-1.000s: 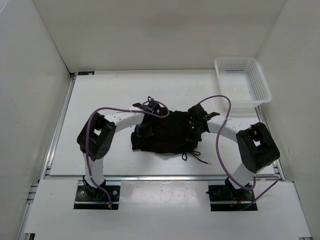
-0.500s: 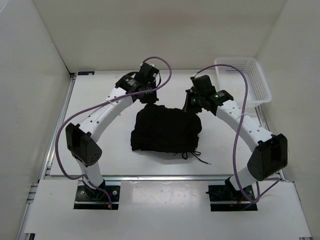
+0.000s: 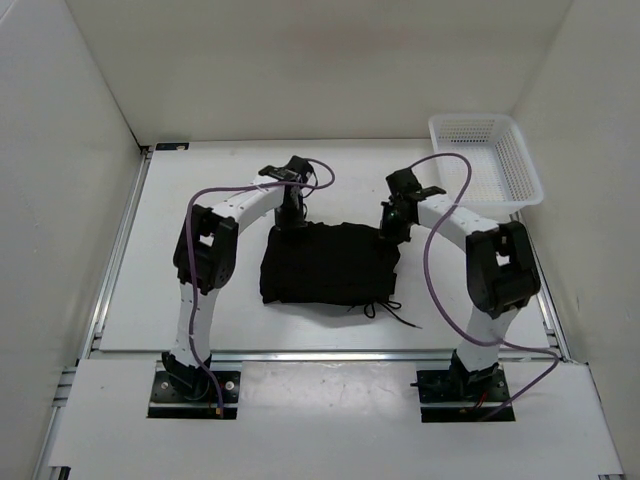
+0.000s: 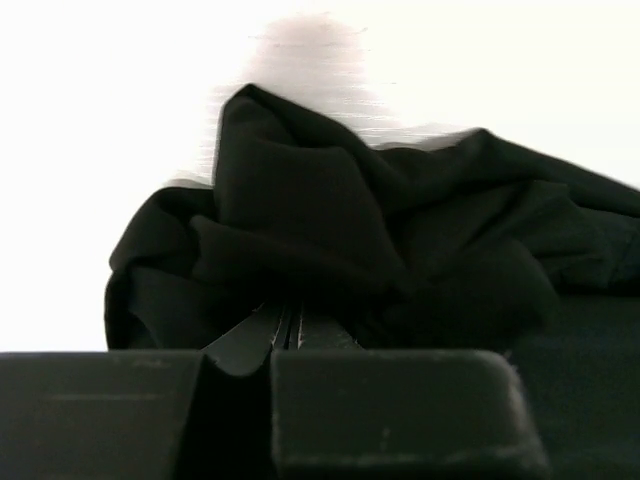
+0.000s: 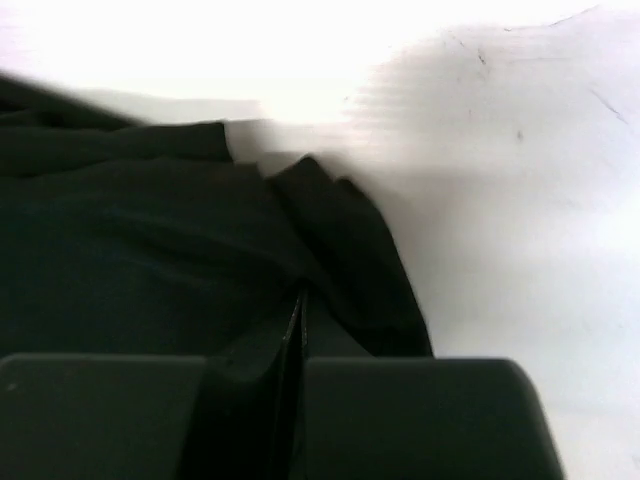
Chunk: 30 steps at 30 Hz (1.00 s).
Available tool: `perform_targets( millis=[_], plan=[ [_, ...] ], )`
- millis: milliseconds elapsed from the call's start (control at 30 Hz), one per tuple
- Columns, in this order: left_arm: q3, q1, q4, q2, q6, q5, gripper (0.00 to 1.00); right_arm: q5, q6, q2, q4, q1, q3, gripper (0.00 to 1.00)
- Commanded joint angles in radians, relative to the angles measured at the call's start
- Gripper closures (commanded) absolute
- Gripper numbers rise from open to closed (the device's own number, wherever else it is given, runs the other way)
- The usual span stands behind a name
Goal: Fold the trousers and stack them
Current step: Fold the trousers
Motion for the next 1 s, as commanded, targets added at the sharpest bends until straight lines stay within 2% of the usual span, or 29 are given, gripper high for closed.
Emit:
perform_targets(
  millis=[0, 67, 133, 200, 233, 267, 300, 333, 367, 467, 667, 833, 967],
  plan=[
    [0.065, 0.01, -0.025, -0.077, 0.019, 0.027, 0.9, 0.04, -0.017, -0.14, -0.062, 0.006, 0.063, 1.0],
    [0.148, 0.01, -0.1, -0.125, 0.028, 0.009, 0.87, 0.051, -0.017, -0.225, -0.105, 0.006, 0.101, 1.0],
    [0.199, 0.01, -0.148, -0.206, 0.037, -0.011, 0.81, 0.089, -0.028, -0.29, -0.157, 0.006, 0.113, 0.95],
    [0.252, 0.01, -0.204, -0.266, 0.058, -0.037, 0.68, 0.157, -0.028, -0.37, -0.2, 0.006, 0.135, 0.88],
    [0.265, 0.01, -0.221, -0.324, 0.058, -0.037, 0.62, 0.18, -0.028, -0.397, -0.234, 0.006, 0.149, 0.71],
    [0.274, 0.01, -0.23, -0.356, 0.058, -0.037, 0.28, 0.197, -0.037, -0.449, -0.249, 0.006, 0.158, 0.56],
    [0.274, 0.019, -0.231, -0.39, 0.069, -0.046, 0.07, 0.212, -0.037, -0.477, -0.262, 0.006, 0.158, 0.38],
    [0.274, 0.019, -0.243, -0.453, 0.069, -0.046, 0.0, 0.265, -0.046, -0.503, -0.289, 0.006, 0.158, 0.1],
    [0.274, 0.019, -0.243, -0.485, 0.069, -0.046, 0.0, 0.29, -0.046, -0.557, -0.306, 0.006, 0.167, 0.02],
    [0.234, 0.03, -0.255, -0.622, 0.046, -0.127, 0.0, 0.412, -0.059, -0.663, -0.357, -0.003, 0.158, 0.0],
    [-0.008, 0.039, -0.208, -0.9, -0.017, -0.235, 0.0, 0.58, -0.04, -0.809, -0.389, -0.003, 0.065, 0.0],
    [-0.109, 0.048, -0.186, -0.985, -0.05, -0.281, 0.0, 0.622, 0.003, -0.839, -0.424, -0.012, 0.044, 0.0],
    [-0.109, 0.048, -0.235, -0.996, -0.083, -0.35, 0.0, 0.609, 0.003, -0.865, -0.415, -0.012, 0.023, 0.0]
  ],
)
